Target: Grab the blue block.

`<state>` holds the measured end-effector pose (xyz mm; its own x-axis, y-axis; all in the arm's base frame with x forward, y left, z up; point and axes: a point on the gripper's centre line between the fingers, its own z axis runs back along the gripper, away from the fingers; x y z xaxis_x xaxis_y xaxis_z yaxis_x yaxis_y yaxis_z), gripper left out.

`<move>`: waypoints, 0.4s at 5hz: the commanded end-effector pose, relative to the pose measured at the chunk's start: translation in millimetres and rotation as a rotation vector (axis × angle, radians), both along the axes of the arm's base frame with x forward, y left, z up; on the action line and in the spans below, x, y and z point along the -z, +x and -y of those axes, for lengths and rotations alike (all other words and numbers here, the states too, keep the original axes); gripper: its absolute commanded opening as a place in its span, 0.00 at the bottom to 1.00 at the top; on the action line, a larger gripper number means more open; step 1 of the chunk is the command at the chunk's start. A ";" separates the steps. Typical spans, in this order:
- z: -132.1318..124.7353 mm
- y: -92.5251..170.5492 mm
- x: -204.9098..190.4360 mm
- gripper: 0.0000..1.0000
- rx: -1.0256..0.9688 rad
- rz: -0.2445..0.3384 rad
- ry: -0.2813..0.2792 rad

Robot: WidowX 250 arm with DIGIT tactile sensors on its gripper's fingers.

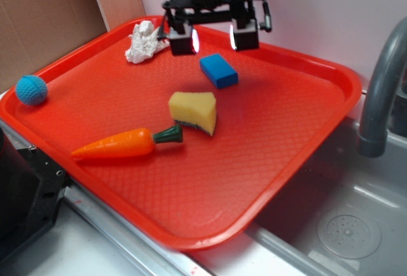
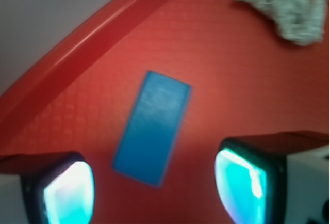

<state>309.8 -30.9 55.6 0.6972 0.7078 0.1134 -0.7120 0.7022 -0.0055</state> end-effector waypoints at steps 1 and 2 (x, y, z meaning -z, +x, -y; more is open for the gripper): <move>-17.7 16.8 -5.6 1.00 -0.043 0.009 -0.012; -21.8 7.3 9.4 1.00 -0.028 -0.056 -0.001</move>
